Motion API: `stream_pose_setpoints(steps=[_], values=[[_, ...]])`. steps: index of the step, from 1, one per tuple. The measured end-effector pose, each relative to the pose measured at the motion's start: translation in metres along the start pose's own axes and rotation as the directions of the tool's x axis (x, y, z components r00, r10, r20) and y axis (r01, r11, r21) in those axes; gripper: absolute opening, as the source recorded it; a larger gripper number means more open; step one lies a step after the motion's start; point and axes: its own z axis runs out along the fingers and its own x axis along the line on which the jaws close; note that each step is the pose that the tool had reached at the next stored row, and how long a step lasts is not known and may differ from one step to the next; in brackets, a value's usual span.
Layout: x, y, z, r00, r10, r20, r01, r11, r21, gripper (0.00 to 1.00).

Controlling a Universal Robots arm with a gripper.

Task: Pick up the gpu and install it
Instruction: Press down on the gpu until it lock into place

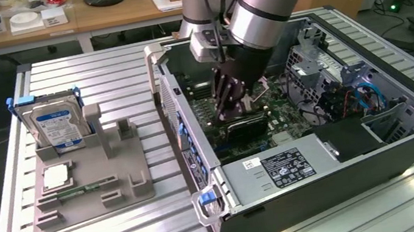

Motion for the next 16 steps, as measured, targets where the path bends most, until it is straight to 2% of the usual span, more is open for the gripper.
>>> stream_pose_setpoints(steps=[2, 3, 8, 9, 10, 11, 12, 16], values=[[-0.0001, 0.0, -0.0003, 1.0, 0.0, -0.0005, 0.0, 0.9998, -0.0184, 0.11], [0.0, 0.0, -0.0003, 1.0, 0.001, -0.0011, -0.001, 0.9995, -0.0318, 0.11], [-0.0001, -0.0002, -0.0004, 1.0, 0.003, -0.0052, -0.004, 0.9926, -0.1212, 0.11], [-0.0001, -0.0004, -0.0005, 1.0, 0.003, -0.006, -0.004, 0.9905, -0.1371, 0.11], [-0.0001, -0.0007, -0.0006, 1.0, 0.004, -0.0066, -0.005, 0.9887, -0.1501, 0.11], [-0.0001, -0.001, -0.0006, 1.0, 0.004, -0.007, -0.005, 0.9871, -0.1602, 0.11], [-0.0001, -0.0011, -0.0007, 1.0, 0.004, -0.0073, -0.005, 0.9861, -0.1659, 0.11], [-0.0036, -0.001, -0.0006, 1.0, 0.004, -0.0078, -0.006, 0.986, -0.1664, 0.11]])
